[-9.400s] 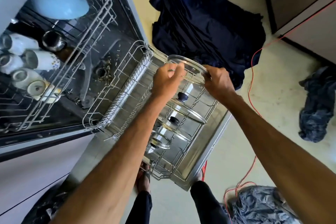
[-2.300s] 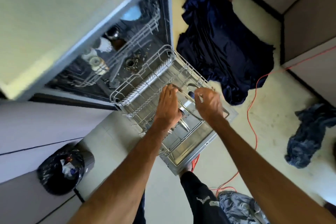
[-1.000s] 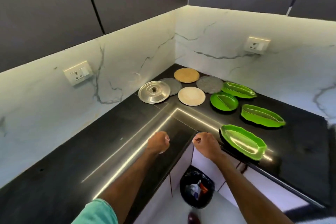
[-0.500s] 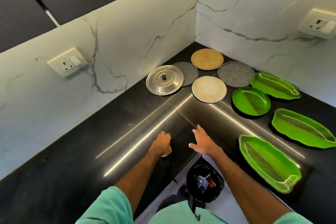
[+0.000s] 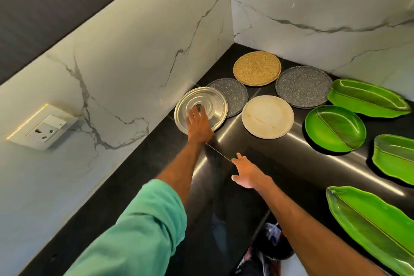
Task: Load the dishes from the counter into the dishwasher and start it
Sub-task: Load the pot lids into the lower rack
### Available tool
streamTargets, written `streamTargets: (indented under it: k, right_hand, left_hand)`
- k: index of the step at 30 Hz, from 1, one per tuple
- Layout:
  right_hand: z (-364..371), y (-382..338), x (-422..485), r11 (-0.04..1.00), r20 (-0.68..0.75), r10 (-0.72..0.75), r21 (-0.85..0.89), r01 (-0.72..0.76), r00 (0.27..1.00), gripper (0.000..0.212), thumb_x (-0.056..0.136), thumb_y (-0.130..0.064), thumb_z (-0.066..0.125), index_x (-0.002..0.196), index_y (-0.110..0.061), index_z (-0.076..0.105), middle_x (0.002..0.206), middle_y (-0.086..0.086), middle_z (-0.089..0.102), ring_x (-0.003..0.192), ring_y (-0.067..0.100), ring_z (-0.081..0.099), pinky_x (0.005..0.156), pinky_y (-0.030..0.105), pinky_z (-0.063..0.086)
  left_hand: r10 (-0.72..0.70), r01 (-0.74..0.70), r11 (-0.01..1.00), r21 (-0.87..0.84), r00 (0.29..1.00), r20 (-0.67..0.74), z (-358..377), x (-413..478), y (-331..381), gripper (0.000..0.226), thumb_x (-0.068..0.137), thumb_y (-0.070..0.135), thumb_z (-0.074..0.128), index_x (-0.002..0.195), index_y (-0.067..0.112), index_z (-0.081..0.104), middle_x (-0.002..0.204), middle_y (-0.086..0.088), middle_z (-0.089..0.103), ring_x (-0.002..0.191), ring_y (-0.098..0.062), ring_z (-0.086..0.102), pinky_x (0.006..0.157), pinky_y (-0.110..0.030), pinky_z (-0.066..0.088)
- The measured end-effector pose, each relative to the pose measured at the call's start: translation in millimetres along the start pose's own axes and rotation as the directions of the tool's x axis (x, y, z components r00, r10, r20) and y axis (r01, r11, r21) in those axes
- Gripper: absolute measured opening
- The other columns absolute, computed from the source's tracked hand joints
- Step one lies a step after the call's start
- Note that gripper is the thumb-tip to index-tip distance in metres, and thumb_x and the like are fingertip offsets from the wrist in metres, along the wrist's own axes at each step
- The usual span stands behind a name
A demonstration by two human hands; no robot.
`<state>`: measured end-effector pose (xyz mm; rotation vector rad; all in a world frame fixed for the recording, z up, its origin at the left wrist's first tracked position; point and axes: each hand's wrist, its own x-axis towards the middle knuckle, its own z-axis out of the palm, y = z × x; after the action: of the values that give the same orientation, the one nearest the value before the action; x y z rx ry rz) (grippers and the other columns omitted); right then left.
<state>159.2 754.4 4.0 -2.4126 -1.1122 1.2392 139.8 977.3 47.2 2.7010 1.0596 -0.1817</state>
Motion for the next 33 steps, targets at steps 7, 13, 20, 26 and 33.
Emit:
streamTargets:
  k: [7, 13, 20, 26, 33]
  right_hand:
    - [-2.8, 18.4, -4.1, 0.996, -0.030, -0.053, 0.075, 0.056, 0.998, 0.066, 0.098, -0.020, 0.060, 0.157, -0.021, 0.030, 0.169, -0.009, 0.001, 0.155, 0.016, 0.014, 0.123, 0.038, 0.025]
    - [-6.6, 17.3, -7.3, 0.988, -0.075, -0.047, 0.145, 0.058, 0.996, 0.055, 0.098, -0.017, 0.062, 0.149, -0.022, 0.044, 0.168, -0.012, 0.011, 0.153, 0.013, 0.021, 0.118, 0.033, 0.031]
    - [-16.0, 14.4, -22.4, 0.959, -0.176, 0.032, 0.283, 0.019, 0.984, 0.042, 0.096, -0.028, 0.065, 0.137, -0.020, 0.057, 0.149, -0.001, 0.051, 0.132, 0.015, 0.052, 0.105, 0.029, 0.043]
    - [-32.3, 4.3, -53.1, 0.597, -0.243, 0.236, 0.801, 0.057, 0.941, 0.050, 0.090, -0.056, 0.064, 0.124, -0.019, 0.062, 0.125, -0.005, 0.065, 0.108, 0.013, 0.067, 0.088, 0.030, 0.055]
    - [-16.3, 24.4, -142.1, -0.282, 0.037, 0.232, 0.959, 0.030, 0.972, 0.065, 0.096, -0.063, 0.050, 0.124, -0.006, 0.061, 0.118, 0.026, 0.069, 0.103, 0.045, 0.070, 0.093, 0.057, 0.056]
  left_hand:
    - [0.009, -0.028, 0.993, 0.114, 0.985, 0.170, 0.7, 96.7, -28.4, 0.066, 0.094, 0.034, 0.061, 0.149, 0.009, 0.033, 0.150, -0.022, 0.042, 0.137, -0.041, 0.043, 0.111, -0.051, 0.040]
    - [0.041, -0.043, 0.998, 0.040, 0.998, 0.043, 2.9, 99.0, -35.9, 0.057, 0.085, 0.028, 0.071, 0.132, 0.007, 0.047, 0.128, -0.024, 0.056, 0.115, -0.040, 0.059, 0.095, -0.049, 0.051]
    - [0.084, -0.122, 0.959, -0.256, 0.984, -0.155, -16.2, 65.6, -42.1, 0.035, 0.086, 0.020, 0.060, 0.117, 0.006, 0.061, 0.108, -0.014, 0.071, 0.099, -0.032, 0.067, 0.086, -0.045, 0.056]
    - [0.182, -0.305, 0.841, -0.446, 0.937, -0.298, -35.8, -35.6, 0.5, 0.023, 0.091, 0.019, 0.064, 0.113, 0.012, 0.061, 0.102, -0.002, 0.071, 0.086, -0.012, 0.064, 0.074, -0.005, 0.045]
    - [0.266, -0.392, 0.709, -0.587, 0.919, -0.292, -12.7, -147.6, 72.5, 0.029, 0.082, 0.020, 0.076, 0.110, 0.018, 0.066, 0.098, 0.002, 0.075, 0.083, -0.008, 0.071, 0.076, -0.032, 0.061]
